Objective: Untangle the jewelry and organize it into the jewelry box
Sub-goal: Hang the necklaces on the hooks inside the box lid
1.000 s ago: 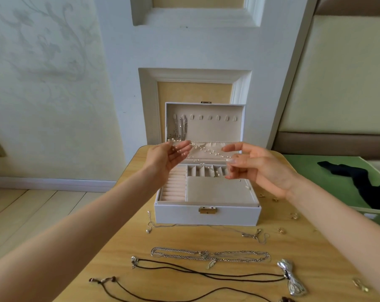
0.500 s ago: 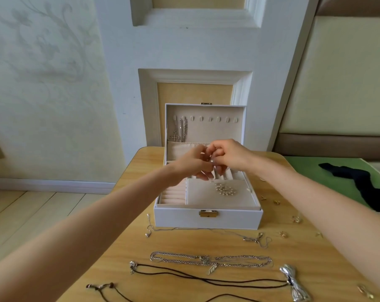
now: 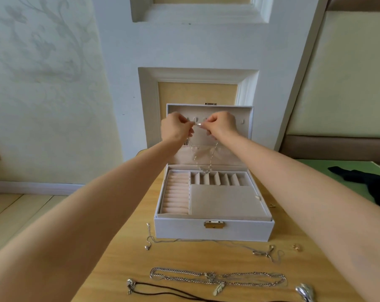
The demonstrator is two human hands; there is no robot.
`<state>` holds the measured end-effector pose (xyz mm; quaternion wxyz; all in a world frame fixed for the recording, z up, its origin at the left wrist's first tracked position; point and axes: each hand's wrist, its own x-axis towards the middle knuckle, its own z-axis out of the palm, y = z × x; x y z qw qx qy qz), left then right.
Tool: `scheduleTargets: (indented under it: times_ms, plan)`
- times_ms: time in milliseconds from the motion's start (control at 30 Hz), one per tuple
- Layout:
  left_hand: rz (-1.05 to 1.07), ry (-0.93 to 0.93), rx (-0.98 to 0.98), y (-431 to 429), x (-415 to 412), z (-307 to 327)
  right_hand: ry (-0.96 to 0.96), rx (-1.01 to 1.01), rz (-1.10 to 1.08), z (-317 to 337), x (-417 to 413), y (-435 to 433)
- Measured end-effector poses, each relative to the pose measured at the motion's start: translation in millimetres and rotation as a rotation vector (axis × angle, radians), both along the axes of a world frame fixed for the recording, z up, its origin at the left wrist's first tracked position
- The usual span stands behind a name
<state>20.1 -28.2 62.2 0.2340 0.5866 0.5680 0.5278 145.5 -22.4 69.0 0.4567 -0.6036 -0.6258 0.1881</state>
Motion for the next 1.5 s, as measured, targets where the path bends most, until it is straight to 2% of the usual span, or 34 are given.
scheduleTargets:
  times_ms: [200,300,433,567,767,900,1000,1100,1133,1367,1500]
  plan:
    - [0.275,0.252,0.052,22.2,3.5,1.1,-0.117,0.177,-0.179,2.1,-17.3,24.9]
    - [0.305,0.309,0.042,26.3,1.5,-1.7,-0.1,0.291,-0.142,1.5,-18.6,27.1]
    - [0.315,0.413,0.133,28.3,0.2,-5.4,-0.047,0.365,-0.051,-16.4,-7.3,28.6]
    - [0.315,0.465,0.169,26.0,3.7,0.0,-0.039,0.403,-0.119,-15.7,-6.7,30.3]
    - [0.307,0.34,0.02,22.2,10.2,4.8,-0.034,0.245,-0.292,-5.8,-22.9,31.2]
    - [0.279,0.319,-0.066,17.4,10.1,-5.5,-0.071,0.187,-0.273,-12.9,-24.5,26.2]
    - [0.248,0.322,-0.094,12.0,10.8,-20.3,0.104,0.115,-0.189,-25.5,-28.7,18.4]
    - [0.219,0.402,-0.061,-3.5,12.2,-36.6,0.474,-0.024,-0.035,-40.3,-30.2,4.5]
    - [0.205,0.446,-0.032,-9.7,13.2,-42.2,0.539,-0.078,0.01,-44.5,-29.9,-1.2]
    - [0.104,0.619,0.096,-35.6,7.0,-61.7,0.63,-0.304,0.141,-60.6,-17.8,-23.4]
    - [0.086,0.715,0.119,-36.3,5.7,-62.2,0.554,-0.315,0.153,-61.5,-7.5,-27.0]
